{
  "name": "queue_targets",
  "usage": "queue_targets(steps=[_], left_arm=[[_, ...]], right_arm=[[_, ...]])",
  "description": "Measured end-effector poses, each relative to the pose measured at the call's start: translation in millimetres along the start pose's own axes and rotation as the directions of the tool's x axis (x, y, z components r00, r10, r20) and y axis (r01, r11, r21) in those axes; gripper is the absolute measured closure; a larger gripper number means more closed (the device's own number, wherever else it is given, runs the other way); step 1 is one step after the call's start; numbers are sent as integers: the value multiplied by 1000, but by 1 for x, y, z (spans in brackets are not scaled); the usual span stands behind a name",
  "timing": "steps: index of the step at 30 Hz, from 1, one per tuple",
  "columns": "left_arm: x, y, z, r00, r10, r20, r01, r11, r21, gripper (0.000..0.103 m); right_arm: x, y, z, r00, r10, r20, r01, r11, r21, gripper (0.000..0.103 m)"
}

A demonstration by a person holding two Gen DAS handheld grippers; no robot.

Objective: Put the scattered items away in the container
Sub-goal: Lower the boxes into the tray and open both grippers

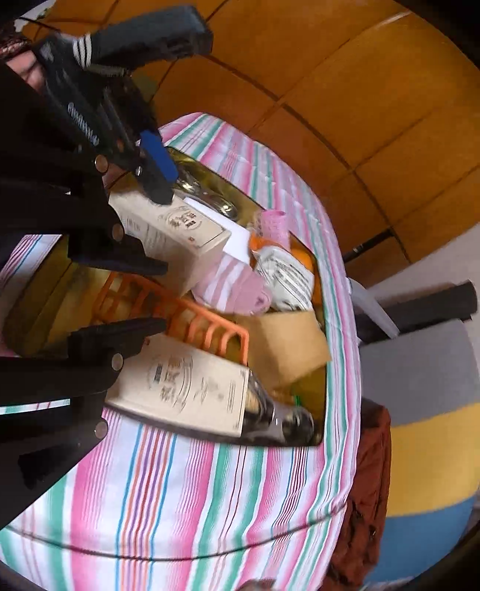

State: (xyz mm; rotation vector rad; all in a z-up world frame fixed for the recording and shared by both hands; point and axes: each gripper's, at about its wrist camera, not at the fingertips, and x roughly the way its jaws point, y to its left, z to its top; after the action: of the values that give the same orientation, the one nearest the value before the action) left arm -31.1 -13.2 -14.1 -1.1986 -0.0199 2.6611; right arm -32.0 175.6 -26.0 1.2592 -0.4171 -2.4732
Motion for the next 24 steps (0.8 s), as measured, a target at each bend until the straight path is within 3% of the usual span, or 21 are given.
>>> queue_targets(steps=[2, 4, 5, 7, 9, 12, 15, 21, 24], left_arm=[[6, -6, 5, 1000, 27, 10, -28, 998, 52, 57], [12, -3, 13, 1000, 8, -26, -7, 1000, 27, 61], [13, 1, 16, 998, -34, -59, 33, 999, -16, 62], [18, 2, 16, 977, -156, -143, 146, 986, -76, 61], [12, -7, 13, 980, -135, -147, 134, 991, -18, 63], [-3, -9, 11, 987, -139, -77, 139, 990, -1, 68], [-9, -7, 14, 996, -88, -26, 88, 996, 2, 67], [2, -4, 10, 993, -100, -59, 100, 995, 10, 67], [4, -4, 8, 992, -115, -59, 116, 993, -1, 67]], right_arm=[[-5, -5, 0, 1000, -2, 13, 2, 1000, 14, 77], [-5, -7, 2, 1000, -2, 14, 2, 1000, 18, 77], [-4, -6, 3, 1000, 4, 13, -5, 1000, 19, 77], [-3, -1, 3, 1000, 16, 15, -17, 1000, 13, 77], [-3, 5, 5, 1000, 25, 18, -25, 1000, -3, 77], [6, 9, 21, 998, 59, 10, -59, 998, -3, 76], [27, 12, 49, 998, 53, -26, -54, 998, -15, 67], [90, 11, 79, 978, -13, -209, 15, 1000, 8, 58], [113, 12, 80, 969, -34, -246, 35, 999, 2, 65]])
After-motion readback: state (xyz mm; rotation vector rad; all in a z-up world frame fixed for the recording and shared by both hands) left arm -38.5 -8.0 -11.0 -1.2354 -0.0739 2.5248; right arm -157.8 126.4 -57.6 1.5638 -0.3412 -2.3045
